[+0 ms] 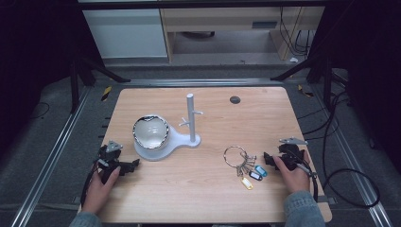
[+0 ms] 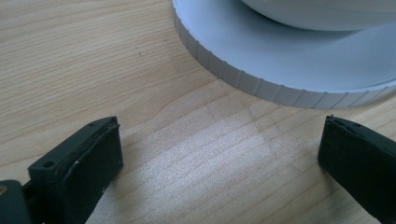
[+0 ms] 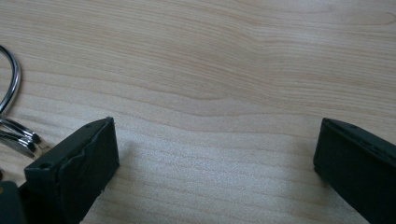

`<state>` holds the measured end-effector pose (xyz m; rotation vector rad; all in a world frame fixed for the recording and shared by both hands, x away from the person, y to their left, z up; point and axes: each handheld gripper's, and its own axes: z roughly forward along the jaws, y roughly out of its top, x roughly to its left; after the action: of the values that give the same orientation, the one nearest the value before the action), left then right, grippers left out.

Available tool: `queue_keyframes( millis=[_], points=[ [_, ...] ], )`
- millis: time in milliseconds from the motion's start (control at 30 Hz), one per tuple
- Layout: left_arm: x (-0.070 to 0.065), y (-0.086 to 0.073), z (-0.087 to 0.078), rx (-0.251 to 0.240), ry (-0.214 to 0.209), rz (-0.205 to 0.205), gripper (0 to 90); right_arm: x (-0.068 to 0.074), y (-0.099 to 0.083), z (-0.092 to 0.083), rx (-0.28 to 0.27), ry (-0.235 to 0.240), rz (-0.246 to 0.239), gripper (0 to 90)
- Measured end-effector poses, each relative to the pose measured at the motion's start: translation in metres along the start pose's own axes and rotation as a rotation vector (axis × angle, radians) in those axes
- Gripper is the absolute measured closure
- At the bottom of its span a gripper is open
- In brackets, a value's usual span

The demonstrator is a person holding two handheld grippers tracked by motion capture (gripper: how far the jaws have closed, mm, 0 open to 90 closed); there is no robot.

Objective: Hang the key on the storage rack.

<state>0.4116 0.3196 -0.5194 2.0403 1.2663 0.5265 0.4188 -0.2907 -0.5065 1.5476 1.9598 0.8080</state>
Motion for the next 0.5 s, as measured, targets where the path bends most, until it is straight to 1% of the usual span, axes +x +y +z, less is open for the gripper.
queue_keyframes(
  millis=[233,500],
  points=[
    [-0.0001,0.0000,0.0000,0.000,0.000,0.000,0.0,-0.0003,0.0005,0.0006,0.000,0.003,0.000,0.3],
    [-0.0001,0.0000,0.0000,0.000,0.000,0.000,0.0,-0.0016,0.0016,0.0015,0.001,0.014,-0.011,0.5]
  ],
)
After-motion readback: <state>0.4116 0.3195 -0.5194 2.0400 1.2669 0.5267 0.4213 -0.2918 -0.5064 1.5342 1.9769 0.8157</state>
